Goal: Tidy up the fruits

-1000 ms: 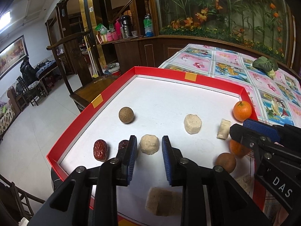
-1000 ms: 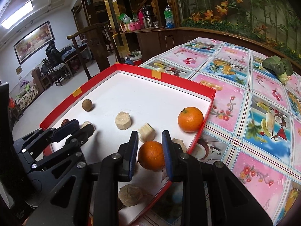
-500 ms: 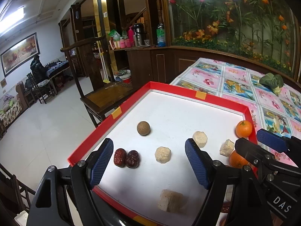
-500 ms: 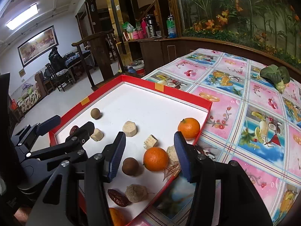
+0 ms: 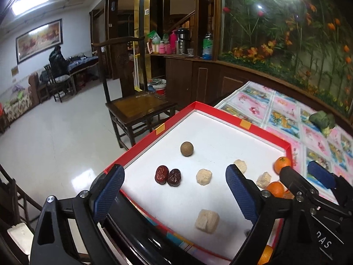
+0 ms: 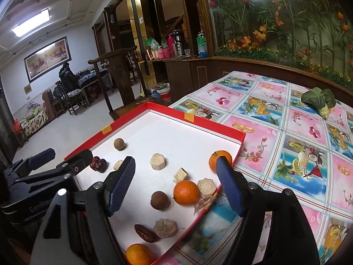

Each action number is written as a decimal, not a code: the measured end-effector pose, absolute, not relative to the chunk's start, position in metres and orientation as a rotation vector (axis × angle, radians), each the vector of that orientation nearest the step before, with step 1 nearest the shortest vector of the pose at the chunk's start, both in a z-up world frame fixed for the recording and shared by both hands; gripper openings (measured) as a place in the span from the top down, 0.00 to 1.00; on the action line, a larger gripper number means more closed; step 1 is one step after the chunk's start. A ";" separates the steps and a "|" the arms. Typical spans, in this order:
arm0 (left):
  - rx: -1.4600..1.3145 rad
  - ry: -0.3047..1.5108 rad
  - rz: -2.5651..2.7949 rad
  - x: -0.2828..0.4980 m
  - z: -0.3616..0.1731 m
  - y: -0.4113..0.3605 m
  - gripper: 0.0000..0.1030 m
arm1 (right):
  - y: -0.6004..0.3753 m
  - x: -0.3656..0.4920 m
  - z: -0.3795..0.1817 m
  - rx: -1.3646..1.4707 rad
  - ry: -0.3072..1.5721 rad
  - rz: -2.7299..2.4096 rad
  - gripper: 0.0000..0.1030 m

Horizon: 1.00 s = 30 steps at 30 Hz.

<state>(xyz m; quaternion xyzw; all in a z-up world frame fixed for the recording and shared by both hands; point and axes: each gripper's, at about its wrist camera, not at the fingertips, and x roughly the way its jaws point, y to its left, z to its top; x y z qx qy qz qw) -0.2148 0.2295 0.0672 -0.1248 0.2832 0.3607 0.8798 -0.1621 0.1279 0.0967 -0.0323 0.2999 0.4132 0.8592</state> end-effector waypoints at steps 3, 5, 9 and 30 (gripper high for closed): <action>-0.230 0.556 0.768 -0.221 0.069 0.227 0.07 | 0.126 -0.166 0.101 -0.056 0.615 0.885 0.24; -0.177 0.556 0.793 -0.219 0.070 0.224 0.05 | 0.125 -0.169 0.104 -0.044 0.609 0.895 0.23; -0.103 0.555 0.826 -0.216 0.073 0.217 0.01 | 0.121 -0.172 0.109 -0.026 0.592 0.905 0.23; -0.158 0.548 0.851 -0.243 0.082 0.217 0.01 | 0.122 -0.190 0.115 -0.047 0.573 0.969 0.19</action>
